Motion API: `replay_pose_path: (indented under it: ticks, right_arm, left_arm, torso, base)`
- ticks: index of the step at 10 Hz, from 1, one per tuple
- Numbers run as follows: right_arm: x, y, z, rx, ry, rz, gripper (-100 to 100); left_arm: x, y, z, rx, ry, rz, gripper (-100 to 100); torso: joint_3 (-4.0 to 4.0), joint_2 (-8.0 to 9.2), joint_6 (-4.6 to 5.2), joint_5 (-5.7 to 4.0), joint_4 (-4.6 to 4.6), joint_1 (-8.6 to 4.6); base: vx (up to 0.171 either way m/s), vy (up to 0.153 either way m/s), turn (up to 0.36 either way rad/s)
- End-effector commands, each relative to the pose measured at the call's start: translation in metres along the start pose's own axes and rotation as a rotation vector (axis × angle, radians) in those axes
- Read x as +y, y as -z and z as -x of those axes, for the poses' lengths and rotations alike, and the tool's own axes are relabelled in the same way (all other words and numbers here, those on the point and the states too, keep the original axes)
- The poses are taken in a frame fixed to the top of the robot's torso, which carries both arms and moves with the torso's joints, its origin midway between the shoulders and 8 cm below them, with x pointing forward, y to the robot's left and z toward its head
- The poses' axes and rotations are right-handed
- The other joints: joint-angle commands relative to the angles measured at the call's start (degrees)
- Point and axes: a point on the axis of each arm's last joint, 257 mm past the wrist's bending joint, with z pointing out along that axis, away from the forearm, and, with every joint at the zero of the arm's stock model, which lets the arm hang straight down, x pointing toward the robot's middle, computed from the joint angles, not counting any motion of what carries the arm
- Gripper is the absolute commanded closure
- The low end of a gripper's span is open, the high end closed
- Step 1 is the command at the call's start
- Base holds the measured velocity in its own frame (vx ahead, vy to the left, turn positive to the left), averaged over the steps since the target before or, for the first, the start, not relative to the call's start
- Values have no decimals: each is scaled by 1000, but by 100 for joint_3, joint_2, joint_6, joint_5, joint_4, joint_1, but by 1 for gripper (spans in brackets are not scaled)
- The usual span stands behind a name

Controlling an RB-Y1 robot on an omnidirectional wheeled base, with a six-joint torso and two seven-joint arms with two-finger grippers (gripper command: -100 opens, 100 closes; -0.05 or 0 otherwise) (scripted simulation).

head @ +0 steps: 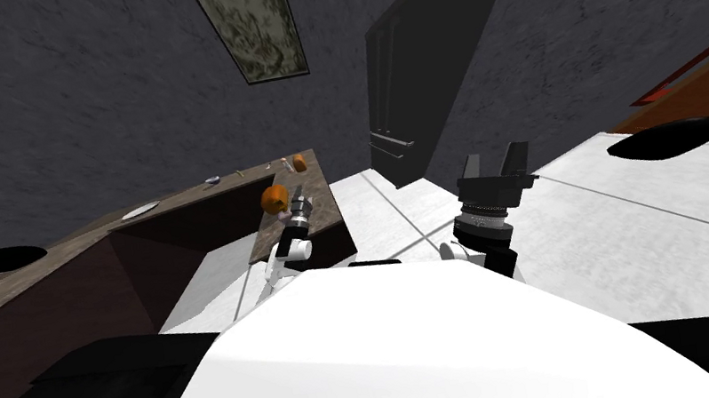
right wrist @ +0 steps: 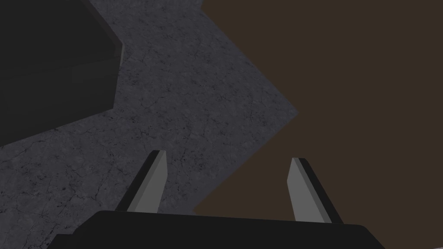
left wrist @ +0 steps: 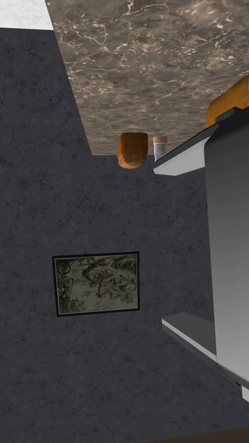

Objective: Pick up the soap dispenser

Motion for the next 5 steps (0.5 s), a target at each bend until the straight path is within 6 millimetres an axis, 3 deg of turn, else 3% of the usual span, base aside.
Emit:
replay_pose_path:
  ticks: [1,3,4,5]
  right_arm:
    - [0,0,0,0,0,0,0]
    - [0,0,0,0,0,0,0]
    - [0,0,0,0,0,0,0]
    - [0,0,0,0,0,0,0]
  left_arm:
    - [15,-1,2,0,-6,53,-100]
    - [36,-8,10,1,-22,119,-100]
    - [39,-7,10,0,-22,129,-100]
    - [55,-13,19,0,-40,179,-100]
  torso:
    - [0,0,0,0,0,0]
    - [-3,-5,-1,-4,-1,-18]
    - [-3,-4,-3,-4,-1,-10]
    - [5,9,-3,1,1,9]
  base:
    - [48,-87,-40]
    - [67,-114,-49]
    - [20,-39,3]
    - [28,-93,-79]
